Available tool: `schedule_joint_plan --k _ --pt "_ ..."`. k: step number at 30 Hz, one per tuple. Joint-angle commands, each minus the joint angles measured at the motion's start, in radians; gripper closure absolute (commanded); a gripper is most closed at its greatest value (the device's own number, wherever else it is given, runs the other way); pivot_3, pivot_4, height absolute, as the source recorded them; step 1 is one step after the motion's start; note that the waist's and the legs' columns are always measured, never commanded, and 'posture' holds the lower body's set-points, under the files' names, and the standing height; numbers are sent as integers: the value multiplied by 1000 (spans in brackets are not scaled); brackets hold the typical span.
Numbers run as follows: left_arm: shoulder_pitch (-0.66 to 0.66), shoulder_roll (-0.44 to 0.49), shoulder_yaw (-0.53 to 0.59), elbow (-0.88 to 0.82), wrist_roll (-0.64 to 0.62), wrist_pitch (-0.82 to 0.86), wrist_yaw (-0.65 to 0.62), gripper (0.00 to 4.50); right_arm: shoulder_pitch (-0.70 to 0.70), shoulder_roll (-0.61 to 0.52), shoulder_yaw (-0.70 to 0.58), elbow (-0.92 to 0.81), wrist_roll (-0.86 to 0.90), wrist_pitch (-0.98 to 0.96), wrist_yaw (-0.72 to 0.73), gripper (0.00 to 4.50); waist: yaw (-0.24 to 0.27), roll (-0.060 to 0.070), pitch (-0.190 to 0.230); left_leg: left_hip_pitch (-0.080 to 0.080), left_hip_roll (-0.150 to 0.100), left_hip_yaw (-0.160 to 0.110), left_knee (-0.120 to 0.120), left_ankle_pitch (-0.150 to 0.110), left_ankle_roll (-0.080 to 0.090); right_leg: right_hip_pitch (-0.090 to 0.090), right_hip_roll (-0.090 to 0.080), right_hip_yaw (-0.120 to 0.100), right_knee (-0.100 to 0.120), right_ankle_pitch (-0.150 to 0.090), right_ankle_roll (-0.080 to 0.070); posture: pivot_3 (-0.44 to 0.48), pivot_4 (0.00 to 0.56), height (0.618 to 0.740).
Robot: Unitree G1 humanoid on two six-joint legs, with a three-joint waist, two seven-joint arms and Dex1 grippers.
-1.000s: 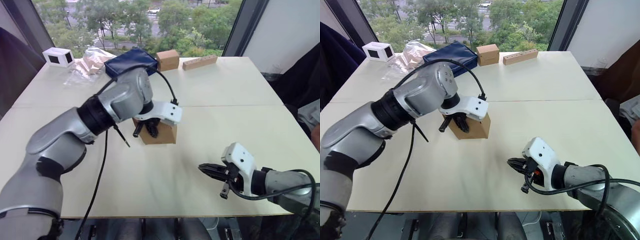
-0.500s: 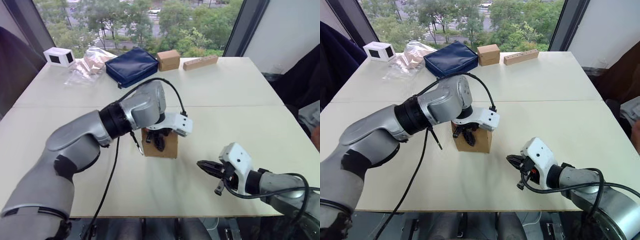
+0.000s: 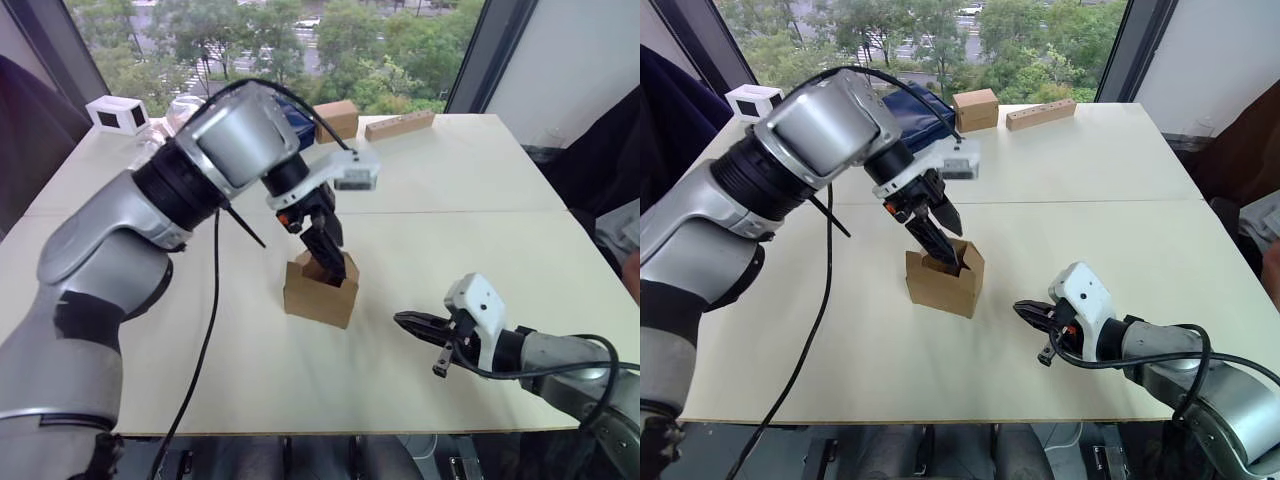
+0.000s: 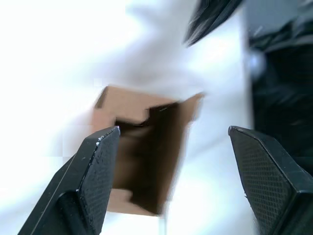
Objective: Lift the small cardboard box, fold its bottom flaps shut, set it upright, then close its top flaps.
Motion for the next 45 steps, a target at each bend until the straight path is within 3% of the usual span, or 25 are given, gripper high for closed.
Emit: schedule_joint_plan --k 1,5,10,11,14,19,25,33,45 --pt "25 -5 202 101 -20 7 94 856 -26 23 -69 8 53 -20 23 4500 0 0 0 0 0 0 0 0 0 0 0 0 0 0 0 0 150 740" --pt "142 -22 515 195 -33 -123 375 856 -27 2 -69 21 47 1 43 4500 -3 0 0 0 0 0 0 0 0 -1 -1 0 0 0 0 0 150 740" --pt "431 20 762 42 -73 -212 539 856 -91 15 -25 41 47 27 32 4500 -7 1 -1 1 1 1 0 0 0 -2 -3 1 2 0 0 0 150 740" --pt "472 20 783 7 -78 -211 561 1370 -98 15 -23 46 46 30 34 4500 -3 1 -1 1 1 1 -1 0 -1 -3 -3 2 3 0 0 0 150 740" --pt "642 13 859 -106 -102 -181 652 2368 -138 17 4 66 41 40 39 4500 5 0 -1 -2 1 0 0 1 -2 -3 -4 0 2 0 0 0 150 740" --pt "919 20 803 -253 -3 -369 721 4421 -183 31 85 85 8 56 32 4500 8 0 -1 -1 -2 0 0 1 -2 -2 -7 1 1 1 0 0 150 740" --pt "1055 8 768 -327 -20 -395 700 4488 -207 76 182 109 -52 52 15 4500 8 0 -1 -1 -2 0 0 1 -2 -2 -7 0 1 1 0 0 150 740" --pt "1131 -37 699 -397 -18 -387 718 4488 -241 102 283 187 -183 -3 38 4500 3 0 -1 0 -2 0 0 1 -2 -2 -5 0 1 1 0 0 150 740" --pt "1220 -37 655 -540 -59 -317 719 4488 -270 116 312 292 -300 -122 126 4500 2 1 -2 1 -1 0 0 1 -2 -1 -5 0 1 1 0 0 150 740"
